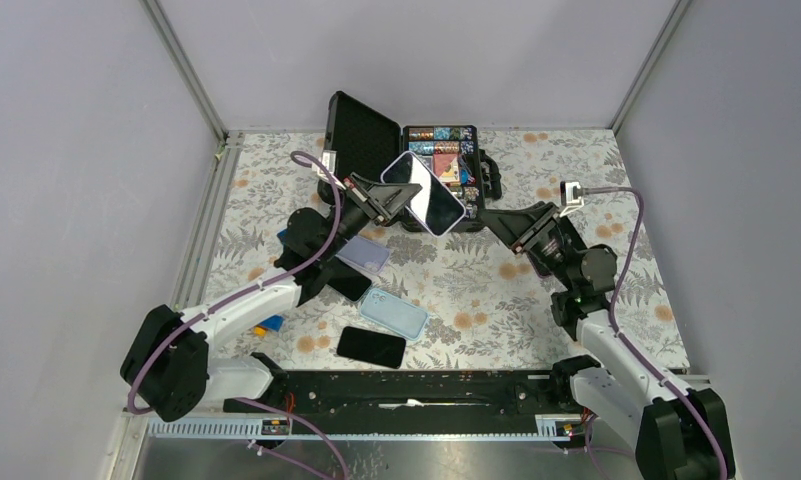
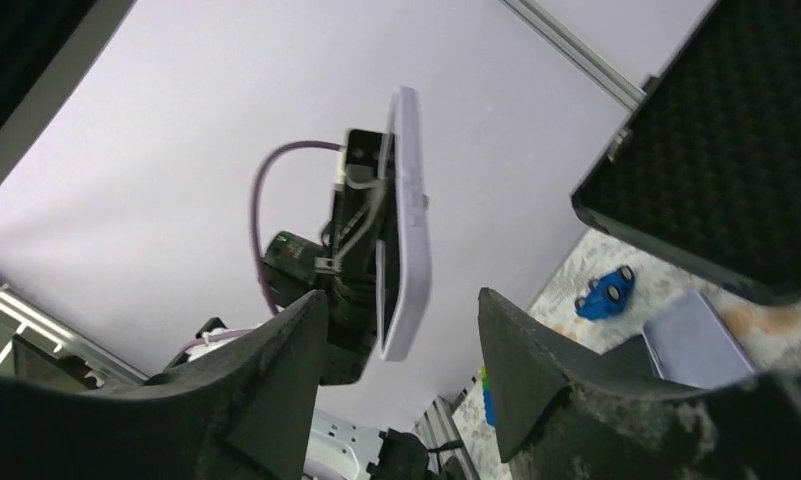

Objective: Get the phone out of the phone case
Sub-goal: Pick up the phone at the center of the board, then remove the phone case from the phone.

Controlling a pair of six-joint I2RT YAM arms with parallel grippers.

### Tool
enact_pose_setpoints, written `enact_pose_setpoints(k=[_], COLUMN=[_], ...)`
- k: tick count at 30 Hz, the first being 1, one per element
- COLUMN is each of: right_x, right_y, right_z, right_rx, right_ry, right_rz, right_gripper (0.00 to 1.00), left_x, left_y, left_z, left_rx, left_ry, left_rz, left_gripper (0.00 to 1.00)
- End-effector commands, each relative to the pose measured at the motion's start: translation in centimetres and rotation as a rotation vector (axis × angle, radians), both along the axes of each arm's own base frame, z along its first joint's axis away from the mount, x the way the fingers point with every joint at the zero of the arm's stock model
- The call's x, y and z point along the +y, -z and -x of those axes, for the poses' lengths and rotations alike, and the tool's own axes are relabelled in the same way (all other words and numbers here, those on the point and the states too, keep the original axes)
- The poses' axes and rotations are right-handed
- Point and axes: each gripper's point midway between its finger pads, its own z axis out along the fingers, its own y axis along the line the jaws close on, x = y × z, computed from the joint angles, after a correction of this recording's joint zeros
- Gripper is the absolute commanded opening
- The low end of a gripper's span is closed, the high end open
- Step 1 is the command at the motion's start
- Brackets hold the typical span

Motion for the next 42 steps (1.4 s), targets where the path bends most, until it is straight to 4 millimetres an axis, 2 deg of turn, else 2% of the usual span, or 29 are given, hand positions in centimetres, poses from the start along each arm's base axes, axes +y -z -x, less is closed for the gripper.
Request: enact_pose_setpoints(k=[1, 4, 9, 13, 16, 19, 24, 27, 31, 35, 42], right_x=[-0.1, 0.3, 0.6, 1.0, 1.6, 2.5, 3.3, 3.5, 3.9, 4.1, 4.5], right_y=[-6.4, -6.8, -6.8, -7.2, -7.9, -8.1, -8.2, -8.4, -8.1, -7.4, -7.2], right_z=[1.9, 2.0, 1.6, 1.3, 1.9, 1.9, 1.9, 1.8, 1.4, 0.7, 0.4], right_rx=[-0.173, -0.175, -0.157, -0.145, -0.184, -0.181, -0.175, -0.171, -0.142, -0.09, -0.043], right_ry=[-0.028, -0.055, -0.08, -0.105, -0.139, -0.165, -0.188, -0.197, -0.221, -0.243, -0.304], right_rz=[-0.084, -0.081, -0.108, -0.13, -0.139, -0.127, -0.128, -0.135, -0.147, -0.186, -0.254], right_gripper=[0.58, 0.56, 0.68, 0.68, 0.62, 0.53, 0.44, 0.3, 0.17, 0.0, 0.0], left_x=[2.7, 3.2, 3.5, 3.3, 3.1, 3.0, 2.9, 2.9, 2.8, 2.4, 3.2], left_y=[-6.9, -7.1, -7.6, -7.8, -7.6, -7.3, -7.5, -7.7, -8.1, -9.3, -12.3], left_z=[1.2, 1.2, 1.7, 2.2, 2.3, 2.2, 2.5, 2.7, 2.9, 4.0, 6.9], left_rx=[-0.083, -0.062, -0.068, -0.069, -0.058, -0.049, -0.057, -0.064, -0.066, -0.094, -0.199], left_ry=[-0.033, -0.041, -0.032, -0.001, 0.017, 0.022, 0.042, 0.047, 0.066, 0.141, 0.277], left_rz=[0.251, 0.278, 0.295, 0.31, 0.31, 0.313, 0.317, 0.322, 0.33, 0.349, 0.466], left_gripper=[0.0, 0.0, 0.0, 0.0, 0.0, 0.0, 0.0, 0.0, 0.0, 0.0, 0.0])
